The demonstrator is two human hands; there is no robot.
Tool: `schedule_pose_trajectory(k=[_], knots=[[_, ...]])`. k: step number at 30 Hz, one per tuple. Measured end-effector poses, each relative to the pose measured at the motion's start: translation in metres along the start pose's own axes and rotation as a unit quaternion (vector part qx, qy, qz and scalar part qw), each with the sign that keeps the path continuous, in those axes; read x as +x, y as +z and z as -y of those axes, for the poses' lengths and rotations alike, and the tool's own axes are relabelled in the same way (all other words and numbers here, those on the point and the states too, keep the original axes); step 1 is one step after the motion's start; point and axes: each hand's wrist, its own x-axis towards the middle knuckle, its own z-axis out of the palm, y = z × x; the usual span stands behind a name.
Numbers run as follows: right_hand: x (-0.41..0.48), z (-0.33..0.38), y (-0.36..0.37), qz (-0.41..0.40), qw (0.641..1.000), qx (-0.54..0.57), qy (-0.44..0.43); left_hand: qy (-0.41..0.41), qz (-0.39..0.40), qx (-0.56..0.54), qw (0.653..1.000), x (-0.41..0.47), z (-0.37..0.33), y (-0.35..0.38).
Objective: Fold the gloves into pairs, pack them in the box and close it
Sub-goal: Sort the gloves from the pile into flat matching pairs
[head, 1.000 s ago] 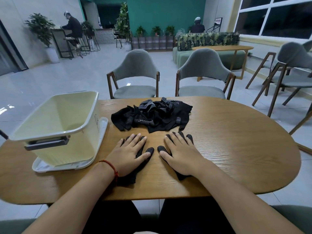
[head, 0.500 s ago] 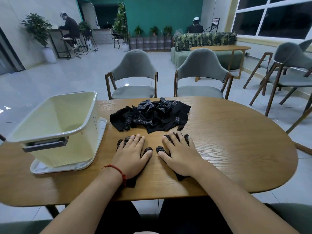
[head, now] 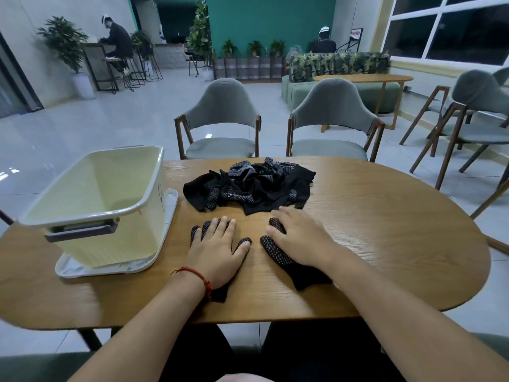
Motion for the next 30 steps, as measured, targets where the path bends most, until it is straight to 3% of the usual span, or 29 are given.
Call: schedule_pose_trajectory(k=[3, 9, 18, 23, 27, 30], knots=[[0.030, -0.012, -0.013, -0.073, 0.995, 0.035, 0.056, 0.000, -0.005, -0.006, 1.000, 0.000, 0.001, 0.000], [0.081, -0.059, -0.029, -0.055, 0.968, 0.145, 0.197, 0.001, -0.011, -0.011, 1.000, 0.002, 0.001, 0.002], [0.105, -0.073, -0.051, -0.057, 0.926, 0.305, 0.215, 0.000, -0.021, -0.009, 1.000, 0.002, 0.001, 0.003], [0.111, -0.069, -0.060, -0.147, 0.833, 0.496, 0.197, 0.006, -0.050, -0.017, 0.999, -0.002, -0.001, 0.002], [0.107, -0.047, -0.078, -0.155, 0.761, 0.604, 0.181, 0.024, -0.110, -0.027, 0.993, -0.006, -0.002, 0.002], [0.106, -0.026, -0.095, -0.119, 0.687, 0.700, 0.151, 0.070, -0.213, -0.019, 0.974, -0.012, -0.001, 0.000]])
